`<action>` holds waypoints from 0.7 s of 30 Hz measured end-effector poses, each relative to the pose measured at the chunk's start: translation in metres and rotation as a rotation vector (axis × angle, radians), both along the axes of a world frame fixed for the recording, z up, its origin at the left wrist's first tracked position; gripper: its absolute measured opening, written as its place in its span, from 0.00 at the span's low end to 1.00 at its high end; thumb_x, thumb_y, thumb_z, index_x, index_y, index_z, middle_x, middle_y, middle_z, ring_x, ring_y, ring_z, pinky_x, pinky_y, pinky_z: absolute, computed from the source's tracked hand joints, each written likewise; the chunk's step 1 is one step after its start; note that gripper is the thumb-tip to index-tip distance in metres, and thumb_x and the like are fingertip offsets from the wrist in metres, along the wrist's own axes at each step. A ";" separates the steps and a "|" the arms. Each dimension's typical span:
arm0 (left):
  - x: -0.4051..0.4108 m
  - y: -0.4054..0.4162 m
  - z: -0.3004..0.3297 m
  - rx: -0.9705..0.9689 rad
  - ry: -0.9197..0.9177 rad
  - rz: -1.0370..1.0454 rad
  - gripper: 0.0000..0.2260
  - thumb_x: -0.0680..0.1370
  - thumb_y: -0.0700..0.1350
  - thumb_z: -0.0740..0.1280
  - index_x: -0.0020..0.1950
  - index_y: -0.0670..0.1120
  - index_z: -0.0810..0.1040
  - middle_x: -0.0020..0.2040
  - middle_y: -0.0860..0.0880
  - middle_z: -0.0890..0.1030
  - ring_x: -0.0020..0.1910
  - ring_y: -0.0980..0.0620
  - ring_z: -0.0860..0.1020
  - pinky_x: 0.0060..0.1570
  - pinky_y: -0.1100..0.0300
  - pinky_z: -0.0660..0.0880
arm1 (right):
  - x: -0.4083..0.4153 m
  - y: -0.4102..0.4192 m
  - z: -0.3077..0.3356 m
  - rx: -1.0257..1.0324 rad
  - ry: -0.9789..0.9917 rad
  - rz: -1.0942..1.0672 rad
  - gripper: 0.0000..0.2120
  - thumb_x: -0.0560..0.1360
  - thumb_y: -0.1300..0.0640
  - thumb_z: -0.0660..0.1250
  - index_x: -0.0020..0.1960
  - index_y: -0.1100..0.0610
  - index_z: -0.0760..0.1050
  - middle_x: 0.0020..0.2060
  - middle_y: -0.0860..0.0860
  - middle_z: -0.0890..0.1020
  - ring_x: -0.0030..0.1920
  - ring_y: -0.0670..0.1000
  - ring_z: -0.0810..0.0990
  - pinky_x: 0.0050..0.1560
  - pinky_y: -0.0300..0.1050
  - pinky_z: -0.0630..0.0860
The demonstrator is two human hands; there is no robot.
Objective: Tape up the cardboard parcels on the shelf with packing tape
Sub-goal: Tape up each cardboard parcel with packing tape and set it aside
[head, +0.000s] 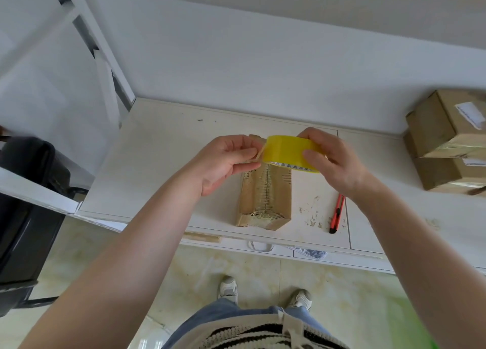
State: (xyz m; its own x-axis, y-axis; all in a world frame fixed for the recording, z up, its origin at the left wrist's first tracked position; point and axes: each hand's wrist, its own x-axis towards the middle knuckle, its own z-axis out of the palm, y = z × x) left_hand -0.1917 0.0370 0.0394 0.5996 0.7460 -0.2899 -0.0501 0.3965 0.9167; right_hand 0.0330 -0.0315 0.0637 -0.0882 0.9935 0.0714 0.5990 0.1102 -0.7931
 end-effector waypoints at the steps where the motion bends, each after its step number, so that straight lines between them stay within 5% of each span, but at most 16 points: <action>1: 0.001 0.001 -0.001 -0.012 -0.001 0.000 0.08 0.80 0.31 0.61 0.50 0.39 0.79 0.46 0.45 0.82 0.49 0.51 0.81 0.57 0.58 0.79 | 0.000 0.000 0.000 0.000 -0.011 -0.004 0.12 0.72 0.50 0.58 0.49 0.55 0.74 0.31 0.45 0.71 0.33 0.52 0.69 0.34 0.45 0.65; 8: 0.009 -0.001 -0.001 0.022 0.051 0.026 0.04 0.78 0.34 0.66 0.50 0.40 0.80 0.46 0.46 0.82 0.48 0.53 0.82 0.59 0.60 0.78 | 0.002 0.001 0.001 0.008 -0.037 -0.041 0.11 0.72 0.52 0.58 0.47 0.57 0.74 0.31 0.50 0.71 0.32 0.48 0.69 0.34 0.45 0.65; 13: 0.024 -0.014 0.007 0.270 0.270 0.161 0.08 0.74 0.37 0.74 0.40 0.48 0.80 0.33 0.57 0.82 0.36 0.59 0.80 0.47 0.66 0.77 | -0.002 -0.002 -0.002 -0.003 -0.009 -0.101 0.08 0.74 0.48 0.61 0.46 0.53 0.73 0.30 0.42 0.72 0.32 0.45 0.69 0.32 0.37 0.65; 18: 0.026 -0.015 0.010 0.232 0.325 0.273 0.08 0.73 0.37 0.75 0.38 0.46 0.80 0.37 0.50 0.82 0.38 0.50 0.82 0.50 0.58 0.80 | 0.001 -0.004 -0.004 0.013 -0.022 -0.119 0.09 0.75 0.48 0.61 0.46 0.53 0.74 0.30 0.44 0.72 0.32 0.45 0.68 0.32 0.37 0.65; 21: 0.024 -0.013 0.012 0.152 0.299 0.216 0.07 0.76 0.36 0.71 0.40 0.44 0.79 0.41 0.47 0.82 0.40 0.49 0.82 0.50 0.62 0.80 | 0.006 -0.004 -0.001 0.018 -0.061 -0.070 0.10 0.75 0.44 0.62 0.45 0.50 0.73 0.32 0.48 0.74 0.32 0.47 0.70 0.32 0.38 0.65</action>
